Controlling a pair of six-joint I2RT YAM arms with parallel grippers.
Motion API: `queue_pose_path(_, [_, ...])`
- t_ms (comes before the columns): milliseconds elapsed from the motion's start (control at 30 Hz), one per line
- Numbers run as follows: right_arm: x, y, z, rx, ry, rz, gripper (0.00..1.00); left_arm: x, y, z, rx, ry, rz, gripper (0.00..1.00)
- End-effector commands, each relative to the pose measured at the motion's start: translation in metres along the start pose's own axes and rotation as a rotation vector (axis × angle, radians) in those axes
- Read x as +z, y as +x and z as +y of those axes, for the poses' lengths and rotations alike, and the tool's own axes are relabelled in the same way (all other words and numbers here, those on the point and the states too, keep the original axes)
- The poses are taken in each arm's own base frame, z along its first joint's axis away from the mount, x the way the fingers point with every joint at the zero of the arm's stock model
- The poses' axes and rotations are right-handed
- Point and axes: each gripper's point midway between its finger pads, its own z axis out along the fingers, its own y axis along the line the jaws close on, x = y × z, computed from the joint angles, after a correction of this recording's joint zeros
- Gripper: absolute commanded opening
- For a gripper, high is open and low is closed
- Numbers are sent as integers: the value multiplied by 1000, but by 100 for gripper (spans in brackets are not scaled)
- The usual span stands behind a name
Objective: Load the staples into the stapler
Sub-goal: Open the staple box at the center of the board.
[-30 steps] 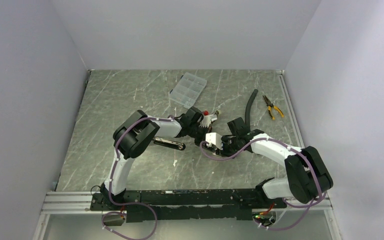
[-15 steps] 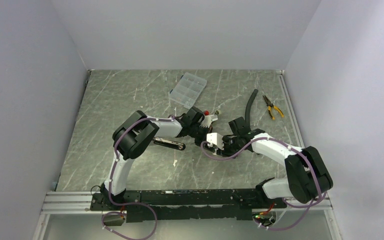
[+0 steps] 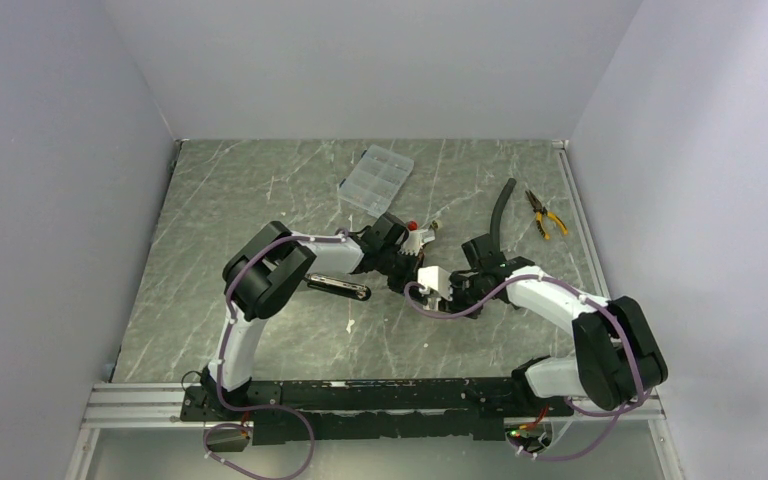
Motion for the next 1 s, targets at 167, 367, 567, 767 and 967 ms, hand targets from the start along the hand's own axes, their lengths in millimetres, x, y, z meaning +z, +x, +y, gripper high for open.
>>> queue_pose_path(167, [-7,39,25,33,-66,139,40,-8,12,22,12,-120,25,3])
queue_pose_path(367, [-9,44,25,33,-62,146,40,-10,13,23,17,-126,27,3])
queue_pose_path(567, [-9,42,25,39,-64,135,40,-9,11,21,16,-119,30,3])
queue_pose_path(767, [-9,45,24,32,-61,144,41,-9,12,21,21,-118,31,3])
queue_pose_path(967, [-11,46,21,21,-54,156,42,-9,12,22,24,-120,34,2])
